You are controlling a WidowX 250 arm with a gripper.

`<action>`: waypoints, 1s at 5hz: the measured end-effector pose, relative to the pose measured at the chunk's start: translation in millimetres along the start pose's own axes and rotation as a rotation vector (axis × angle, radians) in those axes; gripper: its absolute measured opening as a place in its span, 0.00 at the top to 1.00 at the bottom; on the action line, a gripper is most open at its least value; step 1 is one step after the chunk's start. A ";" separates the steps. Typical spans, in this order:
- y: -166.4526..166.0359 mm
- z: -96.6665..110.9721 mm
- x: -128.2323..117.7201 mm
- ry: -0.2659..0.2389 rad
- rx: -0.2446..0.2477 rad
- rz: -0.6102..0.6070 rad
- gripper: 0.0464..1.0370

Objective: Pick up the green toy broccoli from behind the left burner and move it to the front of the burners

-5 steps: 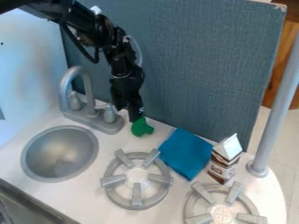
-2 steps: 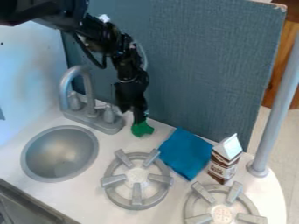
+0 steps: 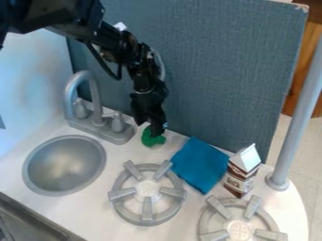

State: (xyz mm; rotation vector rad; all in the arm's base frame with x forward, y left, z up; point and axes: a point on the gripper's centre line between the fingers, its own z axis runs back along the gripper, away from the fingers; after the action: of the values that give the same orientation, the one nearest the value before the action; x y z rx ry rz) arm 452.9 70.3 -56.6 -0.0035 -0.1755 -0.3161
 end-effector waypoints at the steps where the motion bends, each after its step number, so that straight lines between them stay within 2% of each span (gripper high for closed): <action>1: -2.5 -2.3 4.4 -0.015 0.004 0.021 0.03; 4: -2.1 -28.7 9.5 -0.002 0.035 0.064 0.03; 5: 1.9 -32.4 10.5 0.002 0.054 0.073 0.06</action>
State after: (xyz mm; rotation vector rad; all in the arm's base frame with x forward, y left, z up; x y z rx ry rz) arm 468.8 67.9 -86.7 0.0434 -0.1810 -0.2384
